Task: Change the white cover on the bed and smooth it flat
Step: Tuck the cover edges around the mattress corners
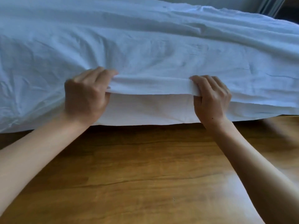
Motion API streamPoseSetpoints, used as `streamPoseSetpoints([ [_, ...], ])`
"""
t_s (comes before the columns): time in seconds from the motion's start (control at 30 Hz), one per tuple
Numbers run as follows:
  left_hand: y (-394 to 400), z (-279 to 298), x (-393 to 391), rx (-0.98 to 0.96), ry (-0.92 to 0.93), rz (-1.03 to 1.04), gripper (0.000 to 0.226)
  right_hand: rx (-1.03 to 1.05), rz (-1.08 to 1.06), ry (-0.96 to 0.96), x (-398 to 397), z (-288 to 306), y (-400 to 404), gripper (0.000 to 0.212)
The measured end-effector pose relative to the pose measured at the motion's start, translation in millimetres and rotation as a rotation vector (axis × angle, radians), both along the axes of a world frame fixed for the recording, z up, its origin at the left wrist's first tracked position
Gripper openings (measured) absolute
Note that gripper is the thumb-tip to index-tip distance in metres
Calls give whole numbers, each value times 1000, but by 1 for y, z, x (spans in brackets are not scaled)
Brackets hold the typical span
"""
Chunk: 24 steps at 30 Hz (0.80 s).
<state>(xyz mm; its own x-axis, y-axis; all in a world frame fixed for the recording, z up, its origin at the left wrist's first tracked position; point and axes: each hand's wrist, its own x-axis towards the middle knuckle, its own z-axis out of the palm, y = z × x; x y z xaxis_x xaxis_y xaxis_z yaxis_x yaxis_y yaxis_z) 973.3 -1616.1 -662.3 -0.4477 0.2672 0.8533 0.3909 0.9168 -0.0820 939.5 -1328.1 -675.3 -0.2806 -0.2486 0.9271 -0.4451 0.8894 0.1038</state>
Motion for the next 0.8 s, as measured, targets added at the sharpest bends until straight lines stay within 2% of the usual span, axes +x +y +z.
streamPoseSetpoints([
  [0.17,-3,0,-7,-43,-185,-56,16,-10,4,-155,-12,-4,11,17],
  [0.23,-9,-20,-8,-154,-271,-117,17,71,31,-241,-13,-21,15,18],
  [0.3,-16,-46,-4,-289,-361,-170,7,199,79,-309,-6,-54,19,9],
  [0.4,-25,-75,2,-346,-453,-157,23,281,93,-370,7,-101,16,12],
  [0.63,-32,-75,-8,-385,-380,-132,26,281,82,-385,-5,-106,10,21],
  [0.8,-59,-65,-6,-383,-303,49,25,179,27,-357,-6,-101,22,17],
])
